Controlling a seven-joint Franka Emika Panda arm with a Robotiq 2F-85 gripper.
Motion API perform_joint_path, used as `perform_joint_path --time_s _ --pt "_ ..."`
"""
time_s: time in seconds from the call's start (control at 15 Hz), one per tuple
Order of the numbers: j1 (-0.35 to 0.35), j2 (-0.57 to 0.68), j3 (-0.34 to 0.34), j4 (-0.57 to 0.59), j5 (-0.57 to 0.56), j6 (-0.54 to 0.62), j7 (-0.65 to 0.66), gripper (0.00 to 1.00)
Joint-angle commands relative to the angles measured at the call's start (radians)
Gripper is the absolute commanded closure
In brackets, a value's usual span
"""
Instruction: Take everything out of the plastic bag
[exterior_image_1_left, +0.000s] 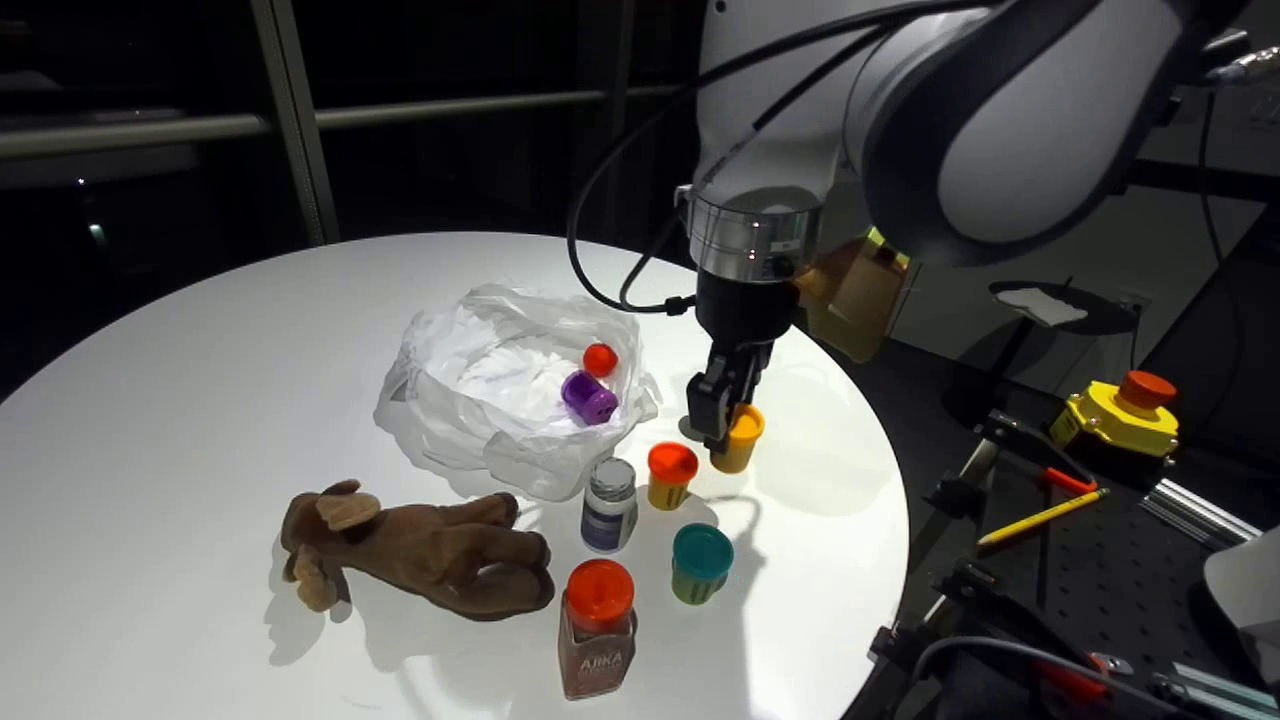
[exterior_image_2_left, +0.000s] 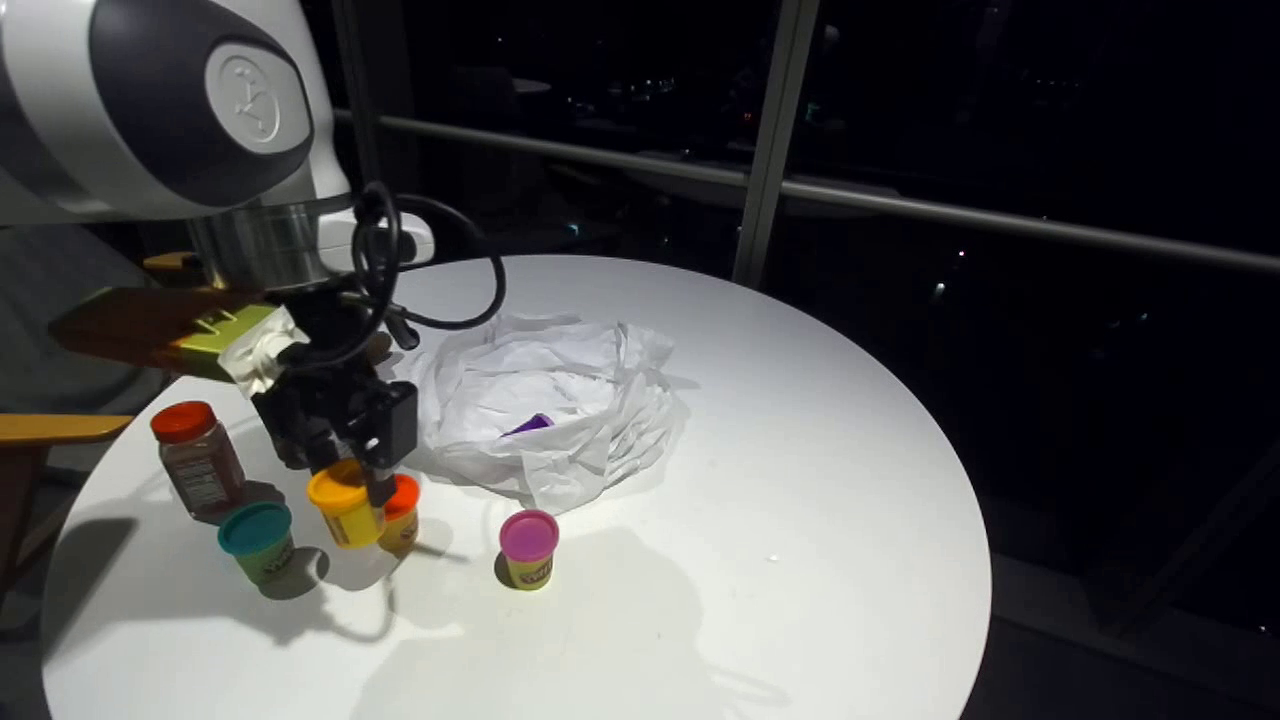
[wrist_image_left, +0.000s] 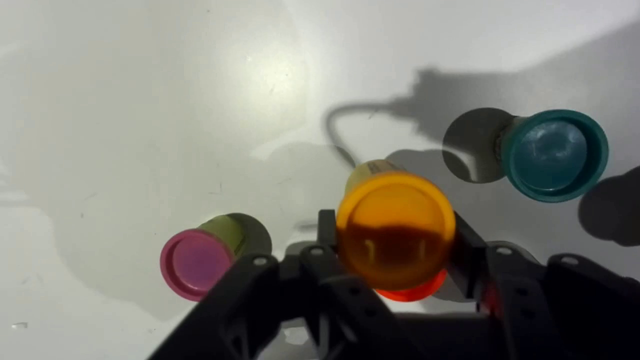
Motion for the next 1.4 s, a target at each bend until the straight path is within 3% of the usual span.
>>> perform_joint_path --time_s 0.0,0.4,0.6,1.0,1.07,1.13,1.33 --pt "0.044 -0.041 -0.071 -0.079 -0.111 0.069 0.093 0.72" --pt "0.077 0.012 -0.173 -0.072 -0.264 0.123 0.196 0.72" --pt "0.083 0.067 -0.222 -0.048 -0.337 0.203 0.239 0.72" --pt "0.075 0.161 -0.250 -0.038 -0.350 0.368 0.233 0.72" --pt "0.072 0.170 -0.245 -0.038 -0.344 0.384 0.227 0.31" --pt "0.073 0.174 -0.244 -0.042 -0.342 0.399 0.224 0.20" --pt "0.100 0.144 -0.268 -0.064 -0.353 0.401 0.223 0.01"
